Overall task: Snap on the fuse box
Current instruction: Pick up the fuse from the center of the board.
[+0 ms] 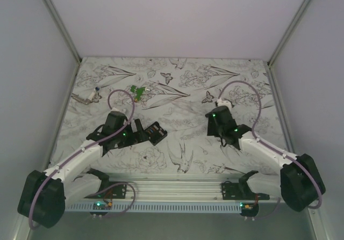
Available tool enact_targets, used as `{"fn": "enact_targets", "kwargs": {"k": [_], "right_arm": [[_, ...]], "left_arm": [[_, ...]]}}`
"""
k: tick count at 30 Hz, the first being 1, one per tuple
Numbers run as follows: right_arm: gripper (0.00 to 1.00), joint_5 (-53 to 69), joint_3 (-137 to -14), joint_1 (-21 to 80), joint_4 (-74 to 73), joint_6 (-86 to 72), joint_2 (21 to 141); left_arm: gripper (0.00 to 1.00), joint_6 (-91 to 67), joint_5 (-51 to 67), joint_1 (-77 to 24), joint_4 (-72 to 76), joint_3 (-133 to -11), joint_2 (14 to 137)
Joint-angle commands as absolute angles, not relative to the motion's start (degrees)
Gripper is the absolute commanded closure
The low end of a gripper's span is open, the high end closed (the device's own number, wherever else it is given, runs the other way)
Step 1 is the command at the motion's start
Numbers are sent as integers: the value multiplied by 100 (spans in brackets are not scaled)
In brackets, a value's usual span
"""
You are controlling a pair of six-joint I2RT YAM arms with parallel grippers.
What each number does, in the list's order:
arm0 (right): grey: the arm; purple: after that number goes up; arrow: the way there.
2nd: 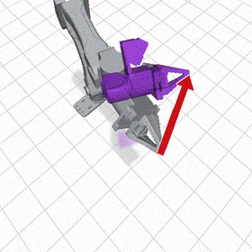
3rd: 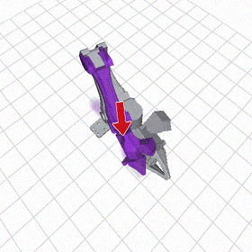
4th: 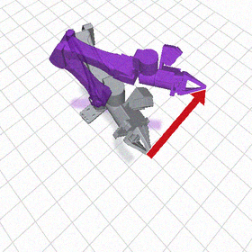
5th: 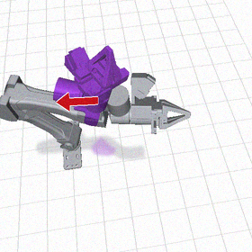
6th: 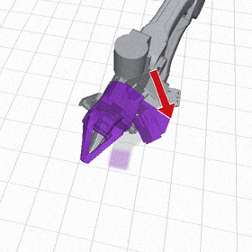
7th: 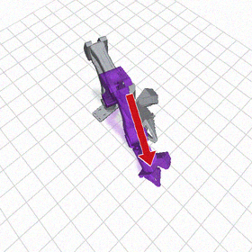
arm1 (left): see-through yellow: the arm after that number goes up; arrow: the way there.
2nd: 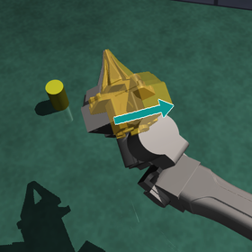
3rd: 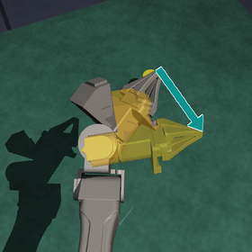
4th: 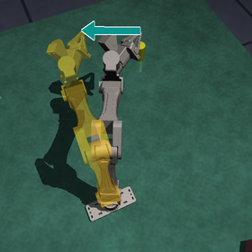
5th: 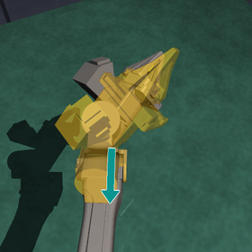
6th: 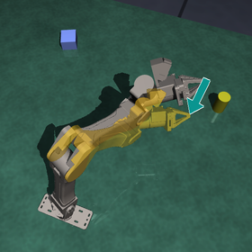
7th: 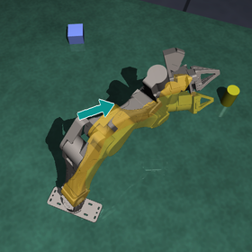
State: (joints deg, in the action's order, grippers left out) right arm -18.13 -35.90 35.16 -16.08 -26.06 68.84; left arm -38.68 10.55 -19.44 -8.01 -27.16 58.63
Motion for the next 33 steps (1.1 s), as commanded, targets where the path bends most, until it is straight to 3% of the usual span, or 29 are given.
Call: {"fn": "enact_targets", "kwargs": {"k": [1,19,33], "right_arm": [[40,-1284,-3538,2543,-1641,-2473,6880],[35,-222,-4164,1767,-1532,-2033,8263],[42,-123,-4113,1792,-2185,-1898,8331]], "left_arm": [[0,-3733,1261,-1925,-971,-2839,5818],[0,-3704,1399,-1955,-976,-2751,5770],[0,-3712,1483,-1972,-975,-2717,5624]]}}
